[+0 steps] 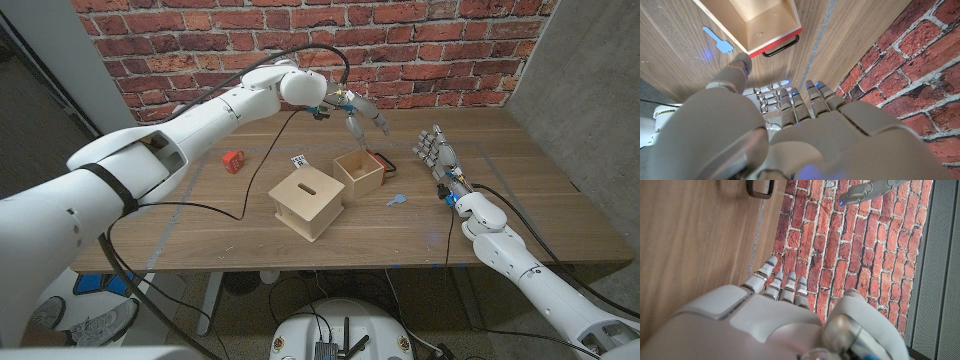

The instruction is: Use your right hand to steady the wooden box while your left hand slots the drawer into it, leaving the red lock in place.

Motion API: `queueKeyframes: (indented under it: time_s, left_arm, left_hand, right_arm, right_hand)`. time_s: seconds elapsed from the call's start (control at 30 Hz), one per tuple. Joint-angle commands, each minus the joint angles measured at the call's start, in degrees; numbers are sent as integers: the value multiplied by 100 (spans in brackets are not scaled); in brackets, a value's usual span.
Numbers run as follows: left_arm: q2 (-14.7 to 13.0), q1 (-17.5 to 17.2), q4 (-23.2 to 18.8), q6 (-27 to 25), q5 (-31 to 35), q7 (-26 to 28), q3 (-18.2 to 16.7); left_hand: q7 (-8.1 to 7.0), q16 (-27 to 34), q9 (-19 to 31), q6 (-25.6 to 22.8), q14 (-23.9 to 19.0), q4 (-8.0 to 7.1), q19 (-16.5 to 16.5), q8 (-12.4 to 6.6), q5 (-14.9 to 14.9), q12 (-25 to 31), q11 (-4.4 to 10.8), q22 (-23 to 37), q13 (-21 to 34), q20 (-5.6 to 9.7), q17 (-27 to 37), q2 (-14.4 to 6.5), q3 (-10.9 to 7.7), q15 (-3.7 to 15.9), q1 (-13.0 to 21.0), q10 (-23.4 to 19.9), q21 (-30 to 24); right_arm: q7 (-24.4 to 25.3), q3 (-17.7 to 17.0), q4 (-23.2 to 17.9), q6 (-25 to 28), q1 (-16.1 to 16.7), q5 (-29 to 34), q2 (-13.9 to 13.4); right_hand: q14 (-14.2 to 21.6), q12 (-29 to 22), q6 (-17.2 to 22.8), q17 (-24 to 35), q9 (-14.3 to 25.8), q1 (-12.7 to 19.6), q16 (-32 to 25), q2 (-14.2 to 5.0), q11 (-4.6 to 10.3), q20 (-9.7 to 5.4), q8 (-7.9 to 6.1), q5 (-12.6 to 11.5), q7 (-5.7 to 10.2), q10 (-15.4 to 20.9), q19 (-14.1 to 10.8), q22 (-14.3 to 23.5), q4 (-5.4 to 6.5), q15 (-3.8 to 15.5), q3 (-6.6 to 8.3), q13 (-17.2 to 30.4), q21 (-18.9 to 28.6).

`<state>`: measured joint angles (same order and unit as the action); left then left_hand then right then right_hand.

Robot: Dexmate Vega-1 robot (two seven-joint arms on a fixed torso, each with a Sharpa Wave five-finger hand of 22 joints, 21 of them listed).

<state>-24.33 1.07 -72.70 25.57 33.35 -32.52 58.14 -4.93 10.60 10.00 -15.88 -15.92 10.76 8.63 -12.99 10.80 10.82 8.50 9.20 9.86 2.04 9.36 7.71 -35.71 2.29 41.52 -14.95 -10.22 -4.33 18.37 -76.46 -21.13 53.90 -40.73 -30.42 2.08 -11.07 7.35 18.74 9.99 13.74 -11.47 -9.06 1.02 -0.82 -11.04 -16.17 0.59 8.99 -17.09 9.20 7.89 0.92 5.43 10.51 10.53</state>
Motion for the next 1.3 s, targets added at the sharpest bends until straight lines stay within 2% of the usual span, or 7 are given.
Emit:
queueKeyframes:
  time_s: [0.03,0.23,0.5,0.97,1.03,1.1,1.3]
  left_arm:
    - [87,13,-89,7,284,-2,149]
    - [47,-37,-224,-21,520,92,202]
    - [-79,-238,-561,-206,1005,366,226]
    - [-16,-366,-470,-335,1132,532,238]
    - [8,-371,-398,-313,1095,569,239]
    - [30,-370,-328,-291,1058,590,244]
    - [52,-377,-247,-320,1028,622,265]
  left_hand:
    - [-4,29,18,-149,-153,1,15,-67,-41,41,34,11,12,407,-1,53,60,727,156,-152,-1]
    - [-28,33,18,-244,-279,0,34,-92,-69,45,69,10,11,415,-1,120,118,811,270,-259,-8]
    - [-13,37,18,-326,-406,0,67,-111,-81,40,60,9,11,445,-2,171,173,821,381,-336,-14]
    - [78,0,19,-434,-509,-27,-142,-118,-92,7,-17,7,8,467,-5,184,293,757,559,-430,42]
    - [151,-10,19,-517,-522,-36,-186,-138,-93,1,-39,7,7,473,-6,169,323,722,604,-453,41]
    - [306,-11,21,-626,-576,-56,-202,-153,-93,9,-163,6,8,472,-6,129,370,640,668,-541,23]
    - [388,3,21,-683,-672,-64,-201,-147,-90,34,-235,5,9,513,-7,104,413,561,725,-676,14]
  right_arm:
    - [-27,-18,15,-13,38,-40,17]
    - [-18,-33,-13,-23,75,-56,14]
    - [-57,-45,-36,-18,102,-86,-7]
    - [-80,-61,-81,13,109,-91,-61]
    - [-73,-66,-103,30,123,-98,-72]
    - [-53,-68,-127,41,142,-92,-83]
    - [-39,-71,-149,53,172,-103,-85]
  right_hand:
    - [68,-25,47,14,34,33,-43,-53,-7,-14,-33,-38,7,45,-40,33,37,-3,-4,34,18]
    - [68,-25,47,14,34,33,-43,-53,-7,-14,-33,-38,7,45,-40,33,37,-3,-4,34,18]
    - [68,-25,47,14,34,33,-43,-53,-7,-14,-33,-38,7,45,-40,33,37,-3,-4,34,18]
    - [68,-25,47,14,34,33,-43,-53,-7,-14,-33,-38,7,45,-40,33,37,-3,-4,34,18]
    - [68,-25,47,14,34,33,-43,-53,-7,-14,-33,-38,7,45,-40,33,37,-3,-4,34,18]
    - [68,-25,47,14,34,33,-43,-53,-7,-14,-33,-38,7,45,-40,33,37,-3,-4,34,18]
    - [68,-25,47,14,34,33,-43,-53,-7,-14,-33,-38,7,45,-40,33,37,-3,-4,34,18]
